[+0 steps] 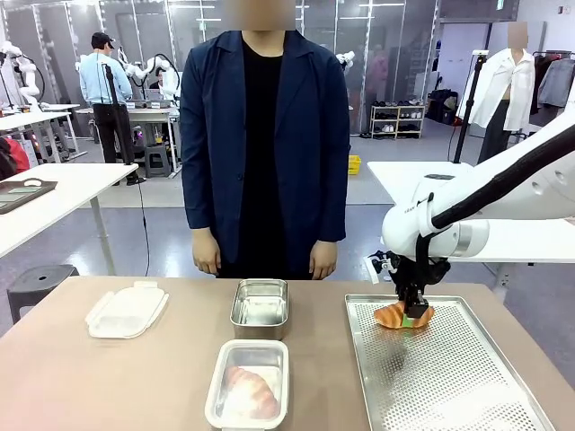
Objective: Place the bread into the airtight container.
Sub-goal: Pick up a Butter Roll and place it into an empty Airtight Container.
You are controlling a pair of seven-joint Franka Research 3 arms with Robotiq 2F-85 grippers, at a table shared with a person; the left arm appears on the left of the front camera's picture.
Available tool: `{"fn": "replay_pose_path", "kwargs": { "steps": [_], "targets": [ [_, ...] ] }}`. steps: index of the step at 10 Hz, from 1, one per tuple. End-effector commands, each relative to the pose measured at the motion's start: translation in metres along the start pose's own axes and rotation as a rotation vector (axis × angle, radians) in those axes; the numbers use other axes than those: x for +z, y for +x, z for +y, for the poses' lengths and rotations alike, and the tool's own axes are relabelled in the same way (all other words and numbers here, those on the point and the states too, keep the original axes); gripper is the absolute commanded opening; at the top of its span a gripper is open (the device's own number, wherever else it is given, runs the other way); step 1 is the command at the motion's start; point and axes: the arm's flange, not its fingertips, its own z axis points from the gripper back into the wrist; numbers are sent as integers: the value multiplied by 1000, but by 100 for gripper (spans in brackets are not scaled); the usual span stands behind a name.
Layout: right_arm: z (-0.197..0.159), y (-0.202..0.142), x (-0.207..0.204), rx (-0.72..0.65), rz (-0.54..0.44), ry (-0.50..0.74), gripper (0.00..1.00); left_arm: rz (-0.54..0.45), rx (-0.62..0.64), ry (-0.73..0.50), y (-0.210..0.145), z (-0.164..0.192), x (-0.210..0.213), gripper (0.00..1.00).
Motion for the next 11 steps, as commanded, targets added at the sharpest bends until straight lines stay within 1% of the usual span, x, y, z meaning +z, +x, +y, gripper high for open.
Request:
{"fn": "replay_pose_path", "kwargs": {
  "steps": [1, 3, 4, 5, 6, 8, 10, 11],
  "targets": [
    [11, 0, 24, -19, -7, -13, 11, -5, -6, -9, 2, -1, 2, 100],
    [28, 11, 74, -30, 19, -42, 11, -5, -6, -9, 2, -1, 2, 100],
    [35, 22, 93, -24, 14, -44, 11, -5, -6, -9, 2, -1, 2, 100],
    [40, 33, 107, -56, 25, -54, 11, -5, -6, -9, 2, -1, 2, 100],
    [46, 47, 116, -61, 12, -42, 11, -5, -6, -9, 2, -1, 2, 100],
    [56, 78, 124, -64, -6, 4, 11, -5, -6, -9, 2, -1, 2, 100],
    [55, 132, 128, -111, -91, 26, 11, -5, -6, -9, 2, -1, 2, 100],
    [54, 166, 125, -128, -108, 41, 11, -5, -6, -9, 2, -1, 2, 100]
  ]
}}
